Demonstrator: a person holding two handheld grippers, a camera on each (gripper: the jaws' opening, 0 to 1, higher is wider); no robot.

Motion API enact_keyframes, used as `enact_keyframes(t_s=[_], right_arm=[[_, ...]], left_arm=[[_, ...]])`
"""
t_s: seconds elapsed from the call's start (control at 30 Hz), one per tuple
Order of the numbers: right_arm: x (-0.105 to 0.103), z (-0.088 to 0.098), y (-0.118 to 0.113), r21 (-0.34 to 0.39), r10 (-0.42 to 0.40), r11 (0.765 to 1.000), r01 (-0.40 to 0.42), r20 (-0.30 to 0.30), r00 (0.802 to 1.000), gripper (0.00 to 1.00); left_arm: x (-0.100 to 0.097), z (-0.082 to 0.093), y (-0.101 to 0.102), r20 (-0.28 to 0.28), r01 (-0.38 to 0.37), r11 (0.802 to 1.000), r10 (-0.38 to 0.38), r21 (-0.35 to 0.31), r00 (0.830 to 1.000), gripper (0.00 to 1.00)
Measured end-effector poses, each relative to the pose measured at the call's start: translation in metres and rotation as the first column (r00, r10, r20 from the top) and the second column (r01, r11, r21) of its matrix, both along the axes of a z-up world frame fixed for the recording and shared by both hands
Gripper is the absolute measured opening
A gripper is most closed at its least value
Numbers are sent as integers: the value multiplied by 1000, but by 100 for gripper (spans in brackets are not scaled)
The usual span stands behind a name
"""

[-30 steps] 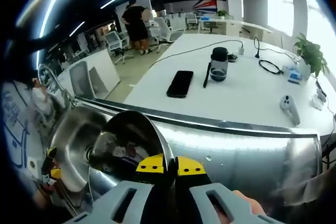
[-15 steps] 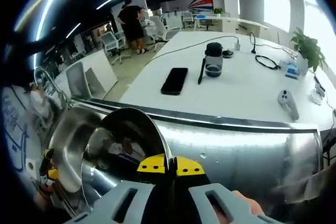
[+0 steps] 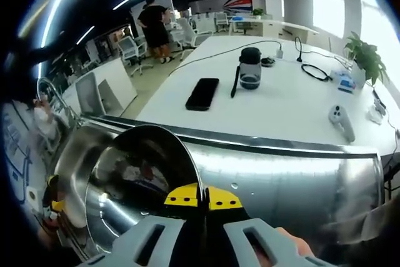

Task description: Pick up bowl with dirty water move over sink pour dirty water into sink return bowl to place

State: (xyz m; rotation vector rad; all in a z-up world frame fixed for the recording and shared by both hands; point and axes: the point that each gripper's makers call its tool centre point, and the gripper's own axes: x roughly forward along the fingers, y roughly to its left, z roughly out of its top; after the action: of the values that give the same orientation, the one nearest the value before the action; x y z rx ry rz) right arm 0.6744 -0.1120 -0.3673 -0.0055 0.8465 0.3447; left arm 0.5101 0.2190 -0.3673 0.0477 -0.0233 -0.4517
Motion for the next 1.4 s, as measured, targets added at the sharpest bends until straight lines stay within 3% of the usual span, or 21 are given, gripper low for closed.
enact_keyframes(t_s=[0.8,1.0,1.23,1.4], right_arm=[[0,-13,-12,20,-29,999,29,2,1000,0],[2,-15,-14,18,-17,1000,17,15,1000,0],[0,-14,-14,-40,43,998,-41,50,998,0],[1,-9,-14,-28,49,999,-47,63,997,4]], left_arm=[[-1,1,0,1,-3,1000,3,-3,1000,43],[-1,0,0,-1,-4,1000,4,2,1000,43],[0,0,0,0,-4,1000,4,4,1000,43],[-1,0,0,0,-4,1000,4,4,1000,43]])
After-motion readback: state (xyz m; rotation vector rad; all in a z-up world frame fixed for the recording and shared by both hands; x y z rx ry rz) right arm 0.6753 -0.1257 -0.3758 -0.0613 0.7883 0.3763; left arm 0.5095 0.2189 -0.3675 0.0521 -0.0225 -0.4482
